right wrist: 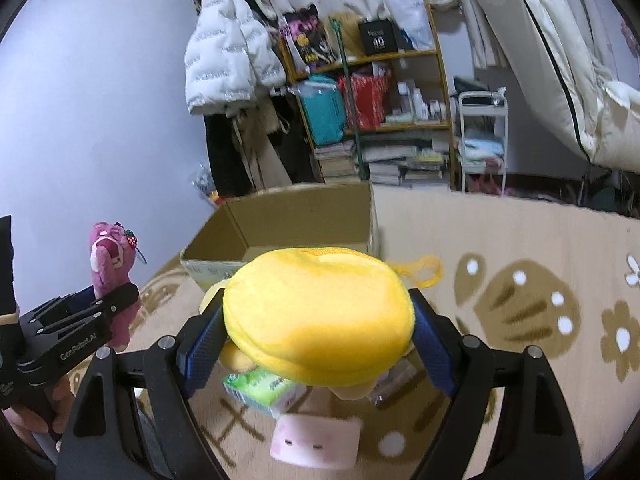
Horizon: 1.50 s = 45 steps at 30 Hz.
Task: Organize soft objects
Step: 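Lift the pink bear with the left tool while the right tool carries the yellow plush toward the box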
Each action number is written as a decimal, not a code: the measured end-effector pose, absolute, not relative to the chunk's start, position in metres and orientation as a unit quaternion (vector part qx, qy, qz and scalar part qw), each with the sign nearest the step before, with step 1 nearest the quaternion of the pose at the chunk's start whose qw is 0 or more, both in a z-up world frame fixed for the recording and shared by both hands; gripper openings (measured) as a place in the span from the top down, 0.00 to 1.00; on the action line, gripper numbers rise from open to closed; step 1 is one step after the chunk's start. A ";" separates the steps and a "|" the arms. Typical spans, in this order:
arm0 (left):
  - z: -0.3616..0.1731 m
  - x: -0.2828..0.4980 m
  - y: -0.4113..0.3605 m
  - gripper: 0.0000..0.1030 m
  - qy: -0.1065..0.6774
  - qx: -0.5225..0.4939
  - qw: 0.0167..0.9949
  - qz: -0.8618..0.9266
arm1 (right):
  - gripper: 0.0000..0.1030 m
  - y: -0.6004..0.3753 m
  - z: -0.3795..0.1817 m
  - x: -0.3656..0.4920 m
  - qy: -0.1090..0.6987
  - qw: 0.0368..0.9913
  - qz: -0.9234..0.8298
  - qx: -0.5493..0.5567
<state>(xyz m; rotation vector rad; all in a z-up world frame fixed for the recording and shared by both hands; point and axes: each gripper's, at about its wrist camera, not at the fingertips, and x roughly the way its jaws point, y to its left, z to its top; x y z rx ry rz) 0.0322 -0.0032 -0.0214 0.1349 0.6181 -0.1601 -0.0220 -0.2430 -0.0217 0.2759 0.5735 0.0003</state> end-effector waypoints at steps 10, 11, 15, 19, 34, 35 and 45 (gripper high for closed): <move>-0.007 0.039 -0.015 0.56 0.238 0.073 0.963 -0.100 | 0.14 -0.240 -0.009 -0.003 0.244 0.964 -0.006 0.108; -0.005 0.040 -0.017 0.56 0.230 0.077 0.965 -0.102 | 0.14 -0.239 -0.008 -0.002 0.240 0.965 -0.006 0.102; 0.001 0.049 -0.021 0.56 0.209 0.079 0.969 -0.108 | 0.14 -0.239 0.000 0.000 0.207 0.974 -0.003 0.091; 0.005 0.069 -0.026 0.56 0.205 0.076 0.970 -0.110 | 0.14 -0.239 0.003 0.012 0.193 0.977 0.005 0.087; -0.001 0.128 -0.027 0.55 0.218 0.064 0.968 -0.106 | 0.13 -0.244 -0.005 0.064 0.190 0.980 0.005 0.065; -0.003 0.130 -0.028 0.55 0.224 0.063 0.967 -0.108 | 0.13 -0.244 -0.006 0.068 0.191 0.979 0.006 0.065; -0.023 0.151 -0.031 0.55 0.270 0.049 0.954 -0.120 | 0.13 -0.241 -0.030 0.096 0.221 0.973 0.022 0.060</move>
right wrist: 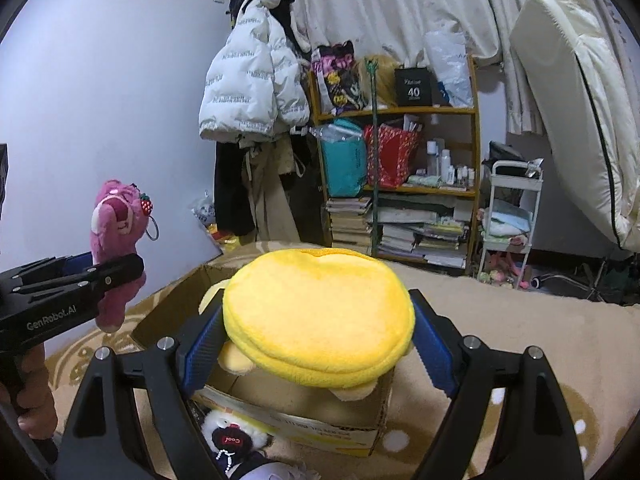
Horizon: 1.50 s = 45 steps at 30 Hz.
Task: Organize soft objects
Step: 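Lift the pink bear with the left tool while the right tool carries the yellow plush toward the box, then open the left tool over the box while the right tool drops the yellow plush in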
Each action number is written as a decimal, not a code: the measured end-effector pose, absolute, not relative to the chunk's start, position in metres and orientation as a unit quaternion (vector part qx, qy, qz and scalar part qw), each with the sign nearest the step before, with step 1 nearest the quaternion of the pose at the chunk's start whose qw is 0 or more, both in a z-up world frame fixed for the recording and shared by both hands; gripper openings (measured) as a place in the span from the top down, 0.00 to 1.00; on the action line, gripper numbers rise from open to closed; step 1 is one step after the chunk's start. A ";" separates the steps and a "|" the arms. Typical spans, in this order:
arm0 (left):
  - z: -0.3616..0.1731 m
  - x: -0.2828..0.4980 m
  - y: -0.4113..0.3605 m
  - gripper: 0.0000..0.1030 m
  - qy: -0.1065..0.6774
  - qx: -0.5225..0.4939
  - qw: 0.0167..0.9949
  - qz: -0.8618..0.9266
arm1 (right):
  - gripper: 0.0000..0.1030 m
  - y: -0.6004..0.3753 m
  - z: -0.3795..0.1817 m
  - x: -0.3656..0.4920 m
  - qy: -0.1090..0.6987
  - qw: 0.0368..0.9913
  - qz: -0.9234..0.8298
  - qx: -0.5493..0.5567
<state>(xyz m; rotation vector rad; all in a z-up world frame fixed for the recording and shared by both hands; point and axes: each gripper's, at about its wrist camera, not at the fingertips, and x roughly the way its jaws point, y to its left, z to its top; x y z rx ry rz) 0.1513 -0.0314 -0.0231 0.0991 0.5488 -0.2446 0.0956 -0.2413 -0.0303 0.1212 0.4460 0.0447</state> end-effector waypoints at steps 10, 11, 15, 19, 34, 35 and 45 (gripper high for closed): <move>-0.045 0.165 -0.034 0.54 0.321 0.048 0.937 -0.130 | 0.13 -0.239 -0.046 0.105 0.254 0.965 0.023 0.057; -0.046 0.164 -0.035 0.54 0.321 0.050 0.937 -0.130 | 0.12 -0.240 -0.046 0.106 0.255 0.965 0.021 0.057; -0.047 0.163 -0.039 0.54 0.322 0.060 0.936 -0.130 | 0.11 -0.242 -0.049 0.107 0.264 0.962 0.019 0.064; -0.052 0.164 -0.040 0.53 0.335 0.056 0.930 -0.137 | 0.11 -0.241 -0.051 0.108 0.270 0.961 0.016 0.063; -0.053 0.167 -0.030 0.26 0.356 0.040 0.926 -0.116 | 0.00 -0.239 -0.049 0.104 0.277 0.958 0.024 0.063; -0.052 0.166 -0.028 0.23 0.357 0.035 0.927 -0.113 | 0.00 -0.239 -0.048 0.103 0.278 0.958 0.025 0.063; -0.046 0.150 -0.022 0.05 0.365 0.044 0.925 -0.098 | 0.00 -0.236 -0.044 0.088 0.299 0.953 0.018 0.050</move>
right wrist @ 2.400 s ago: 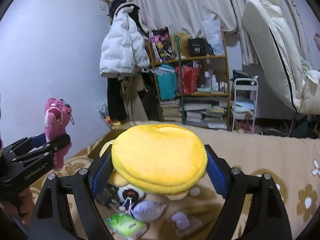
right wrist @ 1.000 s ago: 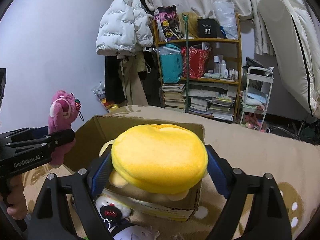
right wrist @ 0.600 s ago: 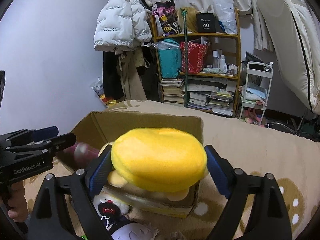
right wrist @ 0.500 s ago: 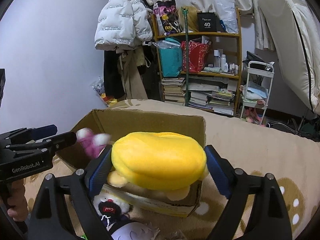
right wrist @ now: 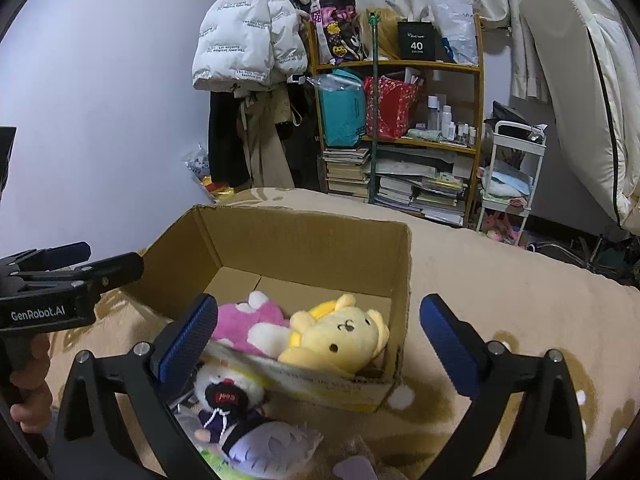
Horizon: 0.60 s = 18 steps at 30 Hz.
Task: Organize soft objects
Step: 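Open the left tool over the box while the right tool drops the yellow plush in, then move both tools back down toward the remaining items beside the box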
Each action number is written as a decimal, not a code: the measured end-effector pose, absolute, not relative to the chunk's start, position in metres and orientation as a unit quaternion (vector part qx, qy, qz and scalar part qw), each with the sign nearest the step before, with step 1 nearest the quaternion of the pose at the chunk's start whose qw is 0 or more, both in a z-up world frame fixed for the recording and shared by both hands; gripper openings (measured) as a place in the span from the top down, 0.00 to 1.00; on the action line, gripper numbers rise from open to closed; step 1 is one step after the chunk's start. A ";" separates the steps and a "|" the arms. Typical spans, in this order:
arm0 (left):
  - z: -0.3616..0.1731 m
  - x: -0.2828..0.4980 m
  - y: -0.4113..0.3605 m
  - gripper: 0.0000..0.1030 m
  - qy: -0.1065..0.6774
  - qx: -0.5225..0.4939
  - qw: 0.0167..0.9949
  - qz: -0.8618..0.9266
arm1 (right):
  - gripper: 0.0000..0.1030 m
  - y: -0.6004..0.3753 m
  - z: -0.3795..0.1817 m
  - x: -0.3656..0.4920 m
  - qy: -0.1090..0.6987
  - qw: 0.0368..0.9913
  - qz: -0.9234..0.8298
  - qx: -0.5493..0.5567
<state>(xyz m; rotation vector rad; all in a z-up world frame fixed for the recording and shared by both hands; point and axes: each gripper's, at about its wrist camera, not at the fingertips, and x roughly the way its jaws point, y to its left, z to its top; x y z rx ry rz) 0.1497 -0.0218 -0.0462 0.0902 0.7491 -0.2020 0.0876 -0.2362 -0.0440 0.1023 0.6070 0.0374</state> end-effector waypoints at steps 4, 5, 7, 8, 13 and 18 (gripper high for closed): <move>-0.047 0.136 -0.022 0.05 0.370 0.063 0.922 -0.097 | 0.00 -0.237 -0.036 0.075 0.298 0.953 0.018 0.057; -0.046 0.133 -0.022 0.05 0.372 0.066 0.921 -0.097 | 0.00 -0.236 -0.034 0.070 0.297 0.953 0.017 0.057; -0.044 0.126 -0.022 0.05 0.378 0.074 0.918 -0.096 | 0.00 -0.237 -0.031 0.064 0.297 0.953 0.015 0.055; -0.043 0.123 -0.021 0.05 0.381 0.077 0.917 -0.095 | 0.00 -0.237 -0.030 0.060 0.298 0.953 0.015 0.055; -0.041 0.108 -0.015 0.05 0.393 0.082 0.912 -0.090 | 0.00 -0.237 -0.023 0.043 0.302 0.951 0.006 0.058; -0.038 0.096 -0.010 0.05 0.410 0.083 0.904 -0.088 | 0.00 -0.238 -0.022 0.028 0.323 0.944 0.000 0.068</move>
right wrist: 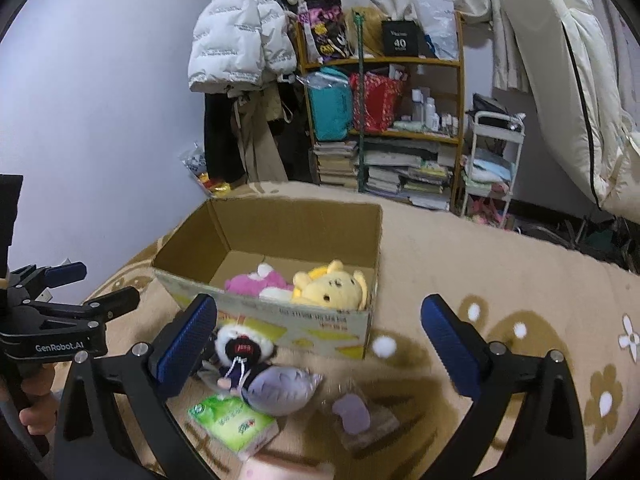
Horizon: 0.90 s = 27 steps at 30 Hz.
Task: Organize soft objects
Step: 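Move both tools back down toward the remaining items beside the box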
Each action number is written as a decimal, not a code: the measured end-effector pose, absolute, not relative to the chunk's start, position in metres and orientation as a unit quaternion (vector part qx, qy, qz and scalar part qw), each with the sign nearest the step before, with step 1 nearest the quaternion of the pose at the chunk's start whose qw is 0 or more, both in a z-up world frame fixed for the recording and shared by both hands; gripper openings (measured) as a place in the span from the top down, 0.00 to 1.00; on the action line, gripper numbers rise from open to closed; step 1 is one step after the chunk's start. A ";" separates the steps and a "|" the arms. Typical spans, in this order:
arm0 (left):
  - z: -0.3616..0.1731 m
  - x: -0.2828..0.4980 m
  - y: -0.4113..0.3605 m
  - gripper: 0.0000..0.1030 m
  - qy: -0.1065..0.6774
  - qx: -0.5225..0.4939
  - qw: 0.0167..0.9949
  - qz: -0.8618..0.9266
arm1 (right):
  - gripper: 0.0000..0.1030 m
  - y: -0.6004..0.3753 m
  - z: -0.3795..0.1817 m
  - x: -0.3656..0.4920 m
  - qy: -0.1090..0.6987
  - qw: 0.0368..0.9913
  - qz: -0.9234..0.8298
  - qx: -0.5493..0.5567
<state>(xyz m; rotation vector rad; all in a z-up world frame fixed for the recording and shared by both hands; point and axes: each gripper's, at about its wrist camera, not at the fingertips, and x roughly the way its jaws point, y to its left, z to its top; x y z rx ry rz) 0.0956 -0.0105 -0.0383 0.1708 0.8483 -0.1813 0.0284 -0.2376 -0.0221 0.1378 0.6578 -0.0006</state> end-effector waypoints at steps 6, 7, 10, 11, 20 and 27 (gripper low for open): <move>-0.044 0.078 -0.011 0.05 0.424 0.098 0.895 -0.093 | 0.00 -0.238 -0.030 0.013 0.351 0.934 -0.009 0.072; -0.044 0.075 -0.012 0.05 0.426 0.101 0.894 -0.095 | 0.00 -0.240 -0.032 0.011 0.359 0.930 -0.011 0.077; -0.045 0.068 -0.014 0.05 0.431 0.107 0.890 -0.100 | 0.00 -0.244 -0.034 0.006 0.371 0.924 -0.015 0.091; -0.046 0.067 -0.015 0.05 0.434 0.109 0.888 -0.102 | 0.00 -0.246 -0.035 0.005 0.374 0.922 -0.016 0.097; -0.061 0.064 -0.024 0.05 0.462 0.120 0.870 -0.123 | 0.00 -0.259 -0.053 0.008 0.428 0.893 -0.026 0.138; -0.075 0.068 -0.038 0.05 0.484 0.120 0.853 -0.151 | 0.00 -0.266 -0.073 0.015 0.470 0.867 -0.025 0.165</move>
